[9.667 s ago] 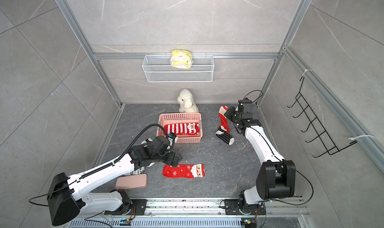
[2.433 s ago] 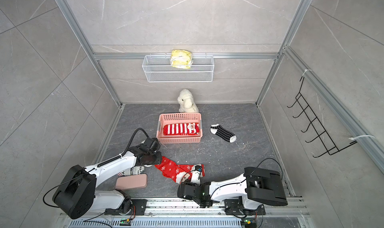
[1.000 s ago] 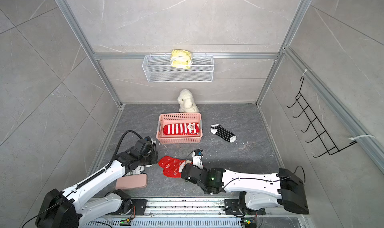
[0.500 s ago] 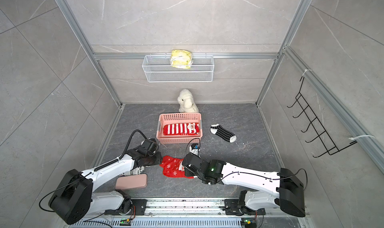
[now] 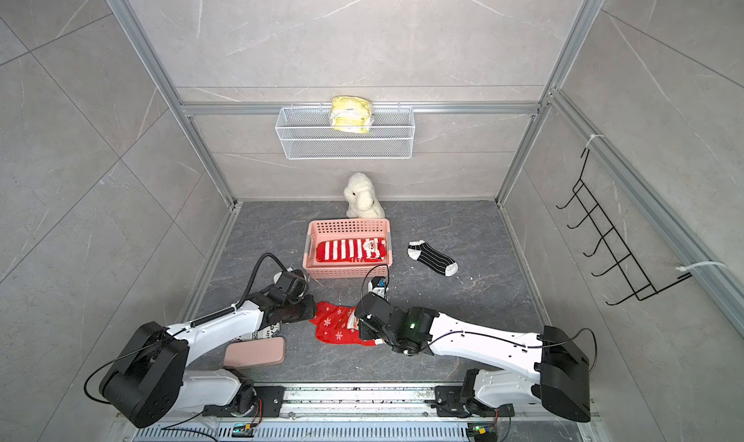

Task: Place the socks together as a pair
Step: Pick up the sock, then place the sock in the sock.

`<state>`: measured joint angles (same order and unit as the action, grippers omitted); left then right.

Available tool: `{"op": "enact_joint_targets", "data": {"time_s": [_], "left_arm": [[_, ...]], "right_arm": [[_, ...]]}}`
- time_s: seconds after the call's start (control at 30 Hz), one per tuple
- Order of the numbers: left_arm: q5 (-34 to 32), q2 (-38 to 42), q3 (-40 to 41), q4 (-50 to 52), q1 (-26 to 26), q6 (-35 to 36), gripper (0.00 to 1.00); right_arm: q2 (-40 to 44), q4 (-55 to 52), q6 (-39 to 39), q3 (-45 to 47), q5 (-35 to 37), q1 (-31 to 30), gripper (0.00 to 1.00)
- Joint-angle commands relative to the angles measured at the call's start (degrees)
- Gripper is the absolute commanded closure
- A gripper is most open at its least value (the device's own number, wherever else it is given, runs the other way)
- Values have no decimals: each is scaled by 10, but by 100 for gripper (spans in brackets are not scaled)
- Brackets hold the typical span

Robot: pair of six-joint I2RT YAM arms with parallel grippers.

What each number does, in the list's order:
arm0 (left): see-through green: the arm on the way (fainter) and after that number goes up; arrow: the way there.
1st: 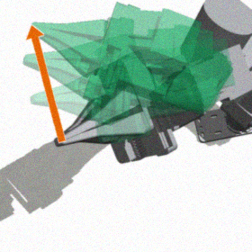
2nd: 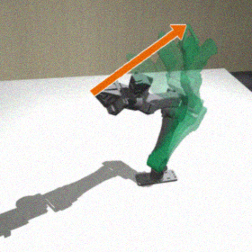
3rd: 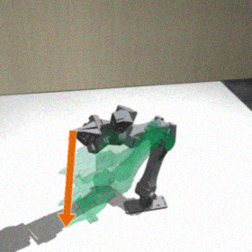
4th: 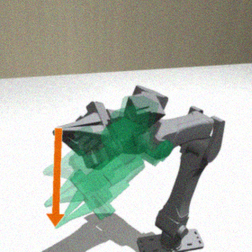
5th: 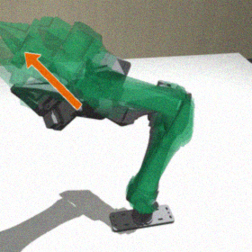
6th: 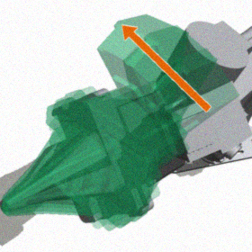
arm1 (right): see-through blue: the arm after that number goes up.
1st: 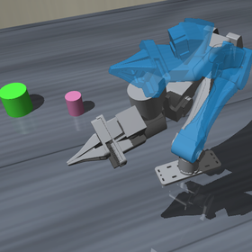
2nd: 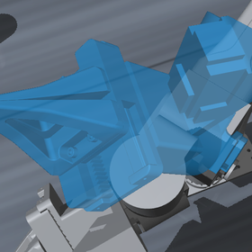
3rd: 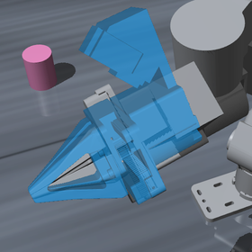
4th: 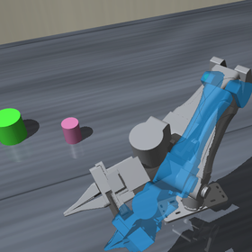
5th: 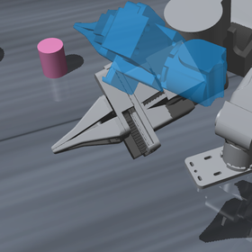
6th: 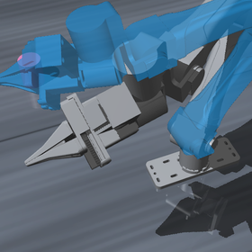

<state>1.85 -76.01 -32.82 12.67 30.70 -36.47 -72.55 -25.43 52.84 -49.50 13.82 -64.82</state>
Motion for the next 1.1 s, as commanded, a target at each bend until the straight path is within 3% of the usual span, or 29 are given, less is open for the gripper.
{"op": "enact_joint_targets", "data": {"time_s": [0.0, 0.1, 0.13, 0.4, 0.53, 0.7, 0.87, 1.07], "left_arm": [[5, -4, 5, -10, -3, -1, 72], [24, 0, 11, -22, -2, -4, 97], [26, 6, 10, -20, -3, -4, 100], [-7, 142, -16, 54, -2, -1, 100], [60, 204, 16, 16, 8, -17, 100], [24, 261, 57, 17, 53, -33, 100], [25, 268, 84, -4, 93, -45, 100], [-25, 262, 85, 8, 137, -45, 100]], "right_arm": [[-2, 10, -5, 5, 0, 4, 100], [-3, 12, -6, 5, 0, 6, 100], [-3, 12, -8, 4, 0, 5, 100], [27, -35, -49, -3, 42, 11, 100], [54, -57, -66, 13, 72, 17, 100], [66, -68, -75, 53, 83, 42, 100], [51, -49, -73, 87, 70, 61, 100], [50, -39, -64, 111, 61, 66, 100]]}}
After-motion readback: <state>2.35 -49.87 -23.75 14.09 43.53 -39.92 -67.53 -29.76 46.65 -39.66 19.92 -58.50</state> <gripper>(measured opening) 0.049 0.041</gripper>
